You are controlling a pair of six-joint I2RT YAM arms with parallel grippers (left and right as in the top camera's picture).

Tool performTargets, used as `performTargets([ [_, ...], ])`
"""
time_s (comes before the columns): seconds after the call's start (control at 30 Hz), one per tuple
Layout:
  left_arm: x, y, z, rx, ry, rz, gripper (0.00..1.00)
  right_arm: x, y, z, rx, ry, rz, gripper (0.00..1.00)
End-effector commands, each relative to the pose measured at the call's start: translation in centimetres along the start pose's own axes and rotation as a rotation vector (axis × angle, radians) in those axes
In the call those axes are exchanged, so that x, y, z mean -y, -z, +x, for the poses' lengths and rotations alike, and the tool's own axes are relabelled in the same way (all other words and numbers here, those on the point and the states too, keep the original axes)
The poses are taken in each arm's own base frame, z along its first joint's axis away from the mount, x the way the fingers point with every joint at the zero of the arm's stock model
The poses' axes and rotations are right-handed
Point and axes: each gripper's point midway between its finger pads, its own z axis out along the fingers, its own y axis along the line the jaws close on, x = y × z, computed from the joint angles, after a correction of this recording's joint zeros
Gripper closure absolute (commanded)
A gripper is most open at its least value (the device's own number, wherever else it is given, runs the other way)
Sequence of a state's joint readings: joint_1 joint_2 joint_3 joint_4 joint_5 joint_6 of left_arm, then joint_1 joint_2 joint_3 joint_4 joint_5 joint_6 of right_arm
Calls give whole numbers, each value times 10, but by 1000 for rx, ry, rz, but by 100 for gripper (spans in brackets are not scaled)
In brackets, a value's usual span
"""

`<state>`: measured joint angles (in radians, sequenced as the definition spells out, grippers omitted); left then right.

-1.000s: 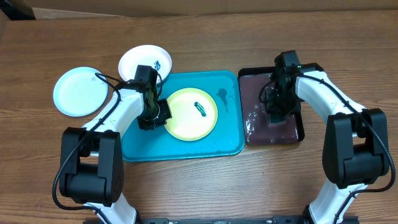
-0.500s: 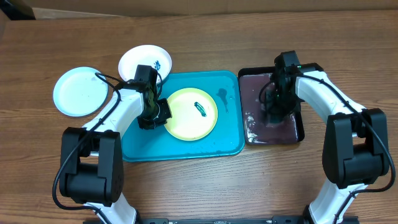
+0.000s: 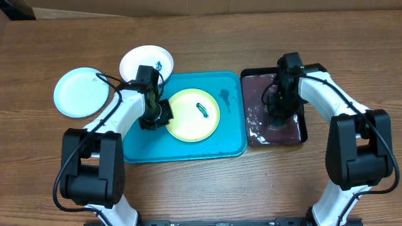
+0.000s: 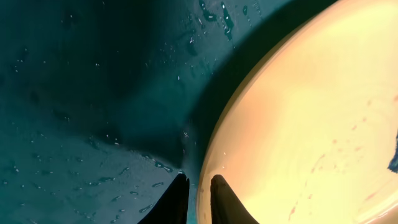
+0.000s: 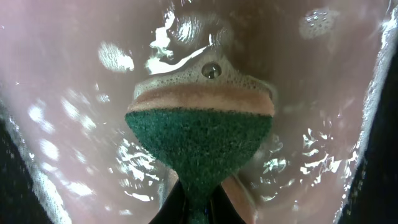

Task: Clean dirty plates on tray and stack at the side
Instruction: 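Rub the sponge in the black tray water with the right gripper, then carry the sponge with the right gripper over the held yellow plate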

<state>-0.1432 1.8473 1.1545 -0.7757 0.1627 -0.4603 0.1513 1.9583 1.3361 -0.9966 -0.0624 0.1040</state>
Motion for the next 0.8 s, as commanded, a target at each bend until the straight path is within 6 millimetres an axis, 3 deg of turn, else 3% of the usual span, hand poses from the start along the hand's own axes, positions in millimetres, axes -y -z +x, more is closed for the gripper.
performTargets([
  [0.0, 2, 6, -8, 36, -26, -2, 84, -8, 31, -15, 72, 7, -27, 96],
  [0.17, 4, 7, -11, 48, -28, 4, 84, -13, 65, -27, 128, 13, -36, 96],
  [0.27, 4, 7, -11, 49, -29, 4, 93, -14, 78, -27, 135, 13, -38, 96],
  [0.47, 4, 6, -10, 45, -28, 5, 96, -15, 79, -22, 111, 11, -41, 96],
  [0.6, 3, 5, -9, 44, -28, 3, 86, -14, 78, -21, 108, 11, -41, 96],
  [0.7, 3, 4, -9, 46, -28, 5, 96, -16, 79, -22, 114, 12, -49, 96],
  [0.77, 3, 4, -9, 48, -28, 6, 96, -19, 79, -22, 110, 14, -69, 96],
])
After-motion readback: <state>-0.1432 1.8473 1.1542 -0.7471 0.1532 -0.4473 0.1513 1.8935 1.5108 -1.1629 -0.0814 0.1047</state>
